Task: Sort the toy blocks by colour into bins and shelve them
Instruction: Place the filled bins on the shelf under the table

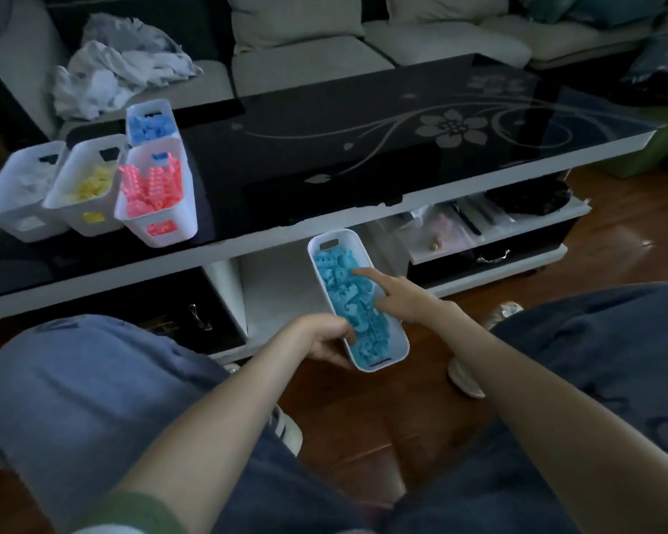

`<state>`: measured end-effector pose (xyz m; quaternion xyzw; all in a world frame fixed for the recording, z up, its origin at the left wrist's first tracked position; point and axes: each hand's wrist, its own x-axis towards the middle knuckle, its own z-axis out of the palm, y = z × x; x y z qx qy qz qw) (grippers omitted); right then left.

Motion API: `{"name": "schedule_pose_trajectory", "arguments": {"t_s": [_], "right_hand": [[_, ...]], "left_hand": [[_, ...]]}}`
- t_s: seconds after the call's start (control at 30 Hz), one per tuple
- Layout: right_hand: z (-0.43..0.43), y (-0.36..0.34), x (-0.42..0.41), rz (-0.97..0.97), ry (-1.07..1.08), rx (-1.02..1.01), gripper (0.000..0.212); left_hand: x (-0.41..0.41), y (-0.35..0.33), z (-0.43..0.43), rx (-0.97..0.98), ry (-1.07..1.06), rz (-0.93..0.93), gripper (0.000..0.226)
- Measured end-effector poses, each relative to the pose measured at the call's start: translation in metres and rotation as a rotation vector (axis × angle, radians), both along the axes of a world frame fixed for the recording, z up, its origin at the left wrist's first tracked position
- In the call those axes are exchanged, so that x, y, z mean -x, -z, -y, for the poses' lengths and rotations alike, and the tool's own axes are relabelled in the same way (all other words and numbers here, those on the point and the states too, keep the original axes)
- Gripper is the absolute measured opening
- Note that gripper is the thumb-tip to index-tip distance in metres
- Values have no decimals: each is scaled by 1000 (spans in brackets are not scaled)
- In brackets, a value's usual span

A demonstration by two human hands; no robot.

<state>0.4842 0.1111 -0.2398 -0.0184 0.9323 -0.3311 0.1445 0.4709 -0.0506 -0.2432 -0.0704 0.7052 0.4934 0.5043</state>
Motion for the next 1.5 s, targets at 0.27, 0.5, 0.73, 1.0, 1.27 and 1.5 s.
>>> {"name": "schedule_pose_trajectory", "arguments": {"t_s": [0.27, 0.5, 0.73, 1.0, 1.27, 1.5], "right_hand": [[-26, 65, 36, 69, 94, 0, 59], [-28, 103, 64, 85, 289, 158, 64], [-36, 131, 92, 333, 727, 306, 33], [-47, 141, 97, 289, 1053, 733, 46], [-34, 111, 86, 392, 982, 560, 52], [6, 60, 72, 36, 875, 513, 23]], "left_hand": [[40, 56, -47, 77, -163, 146, 19], [98, 102, -62, 161, -479, 104, 26], [125, 132, -83, 109, -471, 8, 25], [141, 136, -96, -195, -432, -30, 45], [147, 115, -86, -45, -86, -281, 74], [112, 48, -65, 107, -8, -608, 45]]}}
